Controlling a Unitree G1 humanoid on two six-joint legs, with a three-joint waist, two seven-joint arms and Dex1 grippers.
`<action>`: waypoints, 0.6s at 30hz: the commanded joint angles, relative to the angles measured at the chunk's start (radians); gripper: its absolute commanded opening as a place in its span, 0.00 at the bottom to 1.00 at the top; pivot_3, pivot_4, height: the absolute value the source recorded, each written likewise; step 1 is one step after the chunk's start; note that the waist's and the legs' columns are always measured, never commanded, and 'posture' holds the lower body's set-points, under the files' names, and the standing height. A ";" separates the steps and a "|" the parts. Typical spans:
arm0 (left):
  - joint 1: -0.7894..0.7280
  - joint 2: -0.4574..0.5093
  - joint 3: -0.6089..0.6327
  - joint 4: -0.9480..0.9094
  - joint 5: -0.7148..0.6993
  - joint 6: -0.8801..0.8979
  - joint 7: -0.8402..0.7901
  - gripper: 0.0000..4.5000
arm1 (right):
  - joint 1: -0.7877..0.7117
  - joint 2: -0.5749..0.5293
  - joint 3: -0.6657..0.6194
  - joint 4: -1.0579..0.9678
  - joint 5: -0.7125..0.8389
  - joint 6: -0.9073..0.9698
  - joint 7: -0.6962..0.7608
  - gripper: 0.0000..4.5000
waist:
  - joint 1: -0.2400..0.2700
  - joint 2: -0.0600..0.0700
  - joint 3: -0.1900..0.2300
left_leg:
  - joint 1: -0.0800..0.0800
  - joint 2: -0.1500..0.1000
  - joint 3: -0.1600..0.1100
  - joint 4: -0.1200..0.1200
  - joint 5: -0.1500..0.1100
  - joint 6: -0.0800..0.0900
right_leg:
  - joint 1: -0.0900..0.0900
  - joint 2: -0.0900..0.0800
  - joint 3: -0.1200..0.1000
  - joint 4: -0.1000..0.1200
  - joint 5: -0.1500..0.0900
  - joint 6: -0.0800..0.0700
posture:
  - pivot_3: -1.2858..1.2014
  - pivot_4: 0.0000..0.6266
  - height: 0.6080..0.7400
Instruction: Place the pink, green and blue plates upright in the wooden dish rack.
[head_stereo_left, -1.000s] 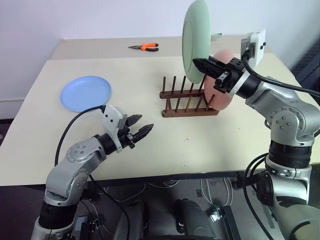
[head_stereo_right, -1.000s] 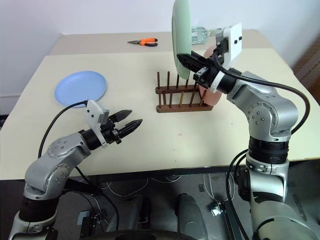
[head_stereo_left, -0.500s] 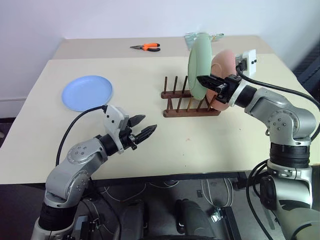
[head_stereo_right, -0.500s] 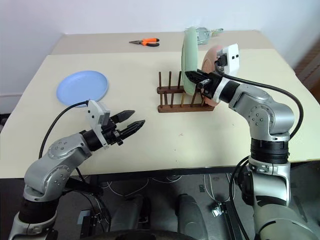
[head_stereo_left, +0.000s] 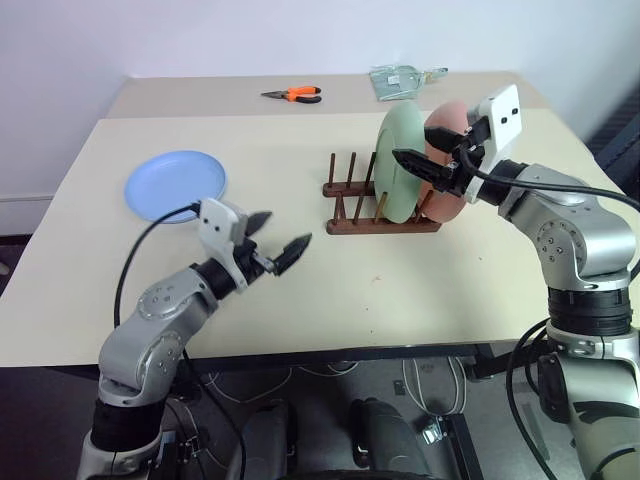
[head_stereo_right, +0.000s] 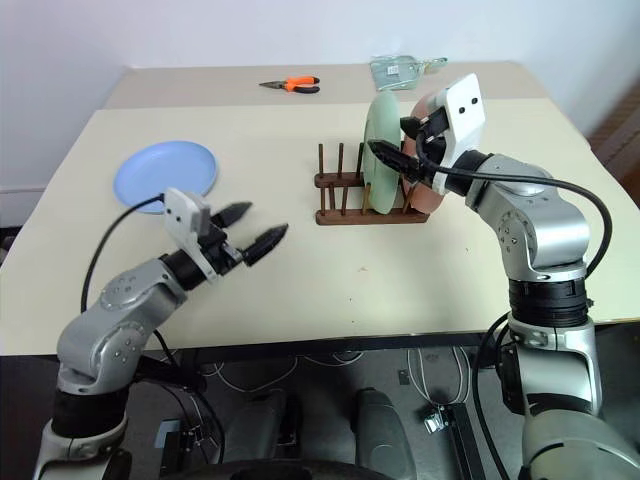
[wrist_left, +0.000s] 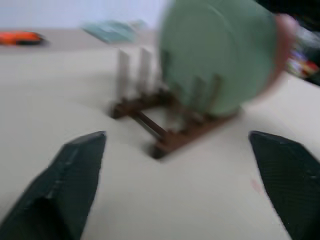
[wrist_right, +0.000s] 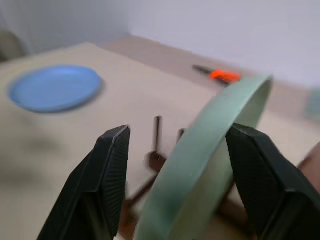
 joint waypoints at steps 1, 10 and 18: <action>-0.075 -0.044 0.109 0.062 0.024 -0.003 0.160 0.99 | -0.030 -0.037 0.023 -0.071 -0.097 -0.135 0.006 0.68 | 0.001 0.000 0.000 | 0.000 0.000 0.000 0.000 0.000 0.000 | 0.000 0.000 0.000 0.000 0.000 0.000 | 0.52 0.24 1.00; -0.308 -0.125 0.400 0.370 0.138 0.152 0.696 0.99 | -0.037 -0.049 0.174 -0.164 -0.249 -0.429 0.142 0.68 | 0.000 -0.001 0.001 | 0.000 0.002 0.000 0.003 0.000 0.000 | 0.000 0.005 0.000 0.001 0.000 0.001 | 0.52 0.24 1.00; -0.467 -0.082 0.463 0.707 0.101 0.194 0.663 0.99 | 0.099 0.007 0.333 -0.263 -0.296 -0.489 0.225 0.68 | 0.027 -0.004 0.001 | 0.000 0.001 -0.001 0.006 0.002 -0.004 | 0.003 0.003 -0.001 0.000 0.001 0.003 | 0.52 0.24 1.00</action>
